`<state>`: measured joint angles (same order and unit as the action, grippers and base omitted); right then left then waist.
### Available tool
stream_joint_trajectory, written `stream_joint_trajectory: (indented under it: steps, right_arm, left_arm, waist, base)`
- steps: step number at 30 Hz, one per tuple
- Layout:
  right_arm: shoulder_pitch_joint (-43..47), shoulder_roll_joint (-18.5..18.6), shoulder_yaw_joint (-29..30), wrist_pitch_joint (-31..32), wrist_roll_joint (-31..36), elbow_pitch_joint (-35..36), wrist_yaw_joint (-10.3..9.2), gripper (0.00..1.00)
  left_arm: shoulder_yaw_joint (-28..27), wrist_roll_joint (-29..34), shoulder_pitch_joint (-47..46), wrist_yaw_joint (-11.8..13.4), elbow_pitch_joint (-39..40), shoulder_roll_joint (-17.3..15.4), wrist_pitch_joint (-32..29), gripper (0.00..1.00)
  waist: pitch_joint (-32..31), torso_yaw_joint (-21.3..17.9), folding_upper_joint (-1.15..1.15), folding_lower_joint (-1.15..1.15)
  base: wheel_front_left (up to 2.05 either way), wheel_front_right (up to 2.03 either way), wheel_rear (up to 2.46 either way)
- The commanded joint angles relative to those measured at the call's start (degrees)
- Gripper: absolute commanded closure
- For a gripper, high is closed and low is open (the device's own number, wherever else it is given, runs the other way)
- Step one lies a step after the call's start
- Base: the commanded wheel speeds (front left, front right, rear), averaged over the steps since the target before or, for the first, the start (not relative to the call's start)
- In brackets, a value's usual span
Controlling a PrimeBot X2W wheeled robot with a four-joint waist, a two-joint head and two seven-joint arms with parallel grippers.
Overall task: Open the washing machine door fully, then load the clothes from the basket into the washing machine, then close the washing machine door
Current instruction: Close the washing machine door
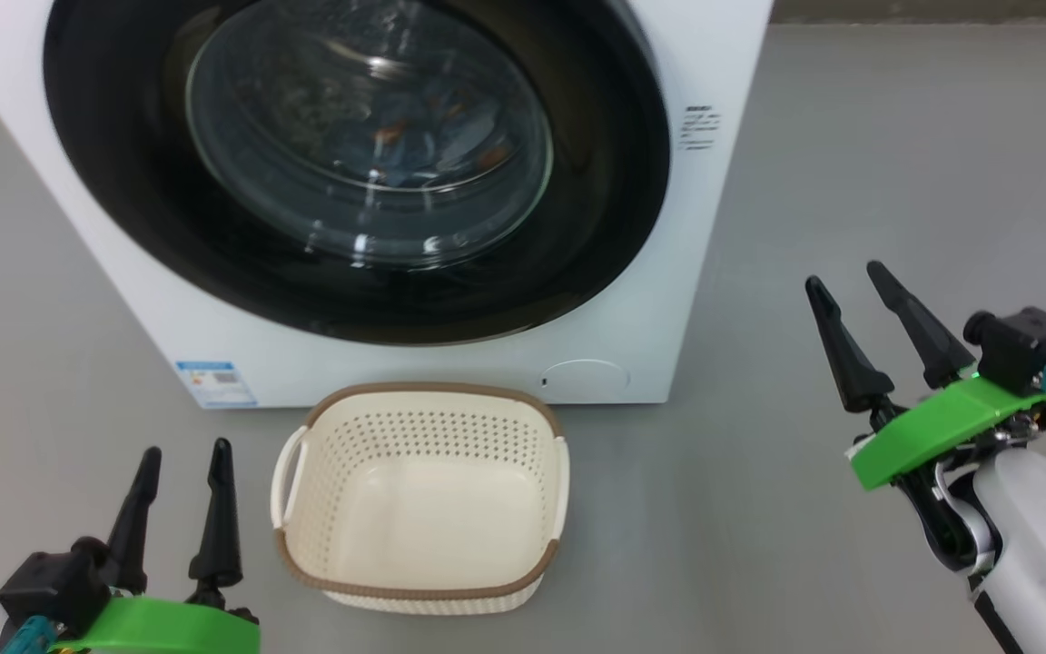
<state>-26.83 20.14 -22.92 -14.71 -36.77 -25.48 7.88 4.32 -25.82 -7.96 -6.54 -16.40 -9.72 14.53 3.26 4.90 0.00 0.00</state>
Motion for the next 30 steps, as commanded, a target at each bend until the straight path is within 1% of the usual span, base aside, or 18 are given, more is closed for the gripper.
stream_joint_trajectory:
  steps: [1,12,20,30]
  right_arm:
    - [1.22,0.11,0.19,-0.29,0.9,1.63,-0.39,0.0]
    - [8.19,-1.43,5.85,-0.29,2.81,4.31,-0.39,0.0]
    - [12.17,-2.04,7.53,-0.29,4.27,6.06,-0.39,0.0]
    - [13.48,-2.46,8.43,-0.29,5.17,6.4,-0.39,0.0]
  left_arm:
    - [-1.82,-0.43,-0.37,0.15,1.84,-1.02,-0.14,0.0]
    - [-1.72,-2.43,1.45,0.0,4.22,-1.23,-0.75,0.0]
    - [-1.32,-2.63,2.21,0.19,4.18,-1.46,-0.65,0.0]
    - [-0.82,-2.86,2.48,0.51,4.14,-1.56,-0.92,0.0]
  waist:
    - [-2.33,-2.95,0.0,0.0]
    - [-3.23,-5.82,0.0,0.0]
    - [-4.71,-7.02,0.0,0.0]
    - [-5.07,-7.15,0.0,0.0]
  base:
    - [0.0,0.0,0.0]
    - [0.0,0.0,0.0]
    - [0.0,0.0,0.0]
    - [0.0,0.0,0.0]
